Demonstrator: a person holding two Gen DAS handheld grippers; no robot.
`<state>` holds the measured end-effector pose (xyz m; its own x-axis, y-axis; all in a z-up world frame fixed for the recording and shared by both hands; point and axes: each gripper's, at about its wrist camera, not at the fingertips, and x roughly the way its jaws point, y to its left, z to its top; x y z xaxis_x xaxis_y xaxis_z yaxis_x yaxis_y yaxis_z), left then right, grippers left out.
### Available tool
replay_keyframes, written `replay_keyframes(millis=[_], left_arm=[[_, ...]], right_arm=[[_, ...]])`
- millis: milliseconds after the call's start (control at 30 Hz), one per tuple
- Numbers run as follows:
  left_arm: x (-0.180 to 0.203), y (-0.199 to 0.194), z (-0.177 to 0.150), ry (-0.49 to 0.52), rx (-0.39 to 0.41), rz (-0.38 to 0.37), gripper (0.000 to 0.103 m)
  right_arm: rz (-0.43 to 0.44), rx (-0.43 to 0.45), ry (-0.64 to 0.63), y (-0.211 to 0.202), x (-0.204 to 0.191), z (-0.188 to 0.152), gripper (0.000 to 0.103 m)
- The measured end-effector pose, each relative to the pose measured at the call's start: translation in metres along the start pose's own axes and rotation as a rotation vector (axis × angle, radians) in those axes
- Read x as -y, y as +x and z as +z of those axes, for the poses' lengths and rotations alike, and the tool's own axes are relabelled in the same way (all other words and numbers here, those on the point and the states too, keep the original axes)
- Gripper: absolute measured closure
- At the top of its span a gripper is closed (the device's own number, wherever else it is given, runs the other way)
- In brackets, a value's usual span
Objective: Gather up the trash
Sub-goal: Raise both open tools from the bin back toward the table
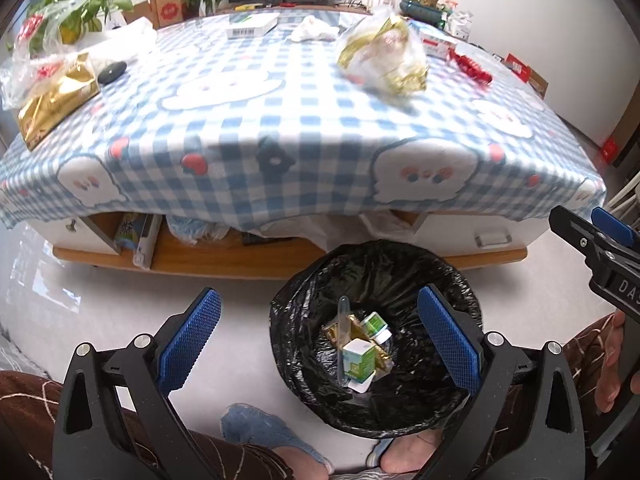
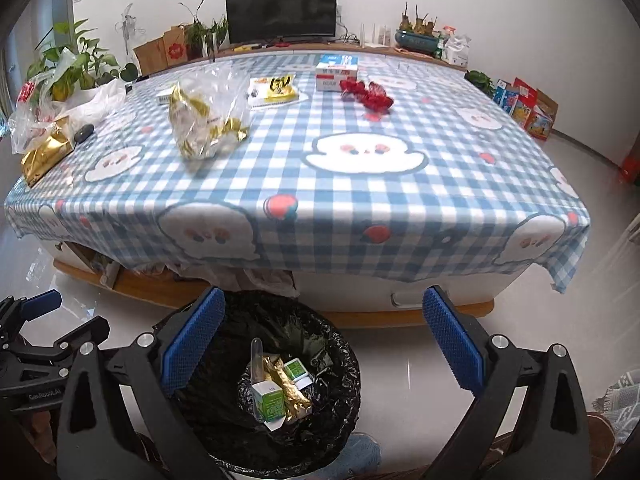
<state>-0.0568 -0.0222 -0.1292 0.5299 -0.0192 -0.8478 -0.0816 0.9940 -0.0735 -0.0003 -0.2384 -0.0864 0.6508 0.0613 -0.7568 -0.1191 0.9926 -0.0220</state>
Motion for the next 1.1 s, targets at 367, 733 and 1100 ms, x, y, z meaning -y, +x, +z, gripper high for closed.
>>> replay_keyframes(millis=[367, 733, 1100], left_arm=[[0.013, -0.026, 0.019, 0.009, 0.022, -0.016, 0.006], [0.025, -0.044, 0.057, 0.01, 0.072, -0.023, 0.006], [0.043, -0.046, 0.102, 0.023, 0.101, -0.051, 0.006]], right_arm=[[-0.014, 0.064, 0.004, -0.029, 0.013, 0.023, 0.008], [-0.007, 0.101, 0.043, -0.045, 0.032, 0.055, 0.008], [-0.022, 0.121, 0.042, -0.036, 0.045, 0.093, 0.008]])
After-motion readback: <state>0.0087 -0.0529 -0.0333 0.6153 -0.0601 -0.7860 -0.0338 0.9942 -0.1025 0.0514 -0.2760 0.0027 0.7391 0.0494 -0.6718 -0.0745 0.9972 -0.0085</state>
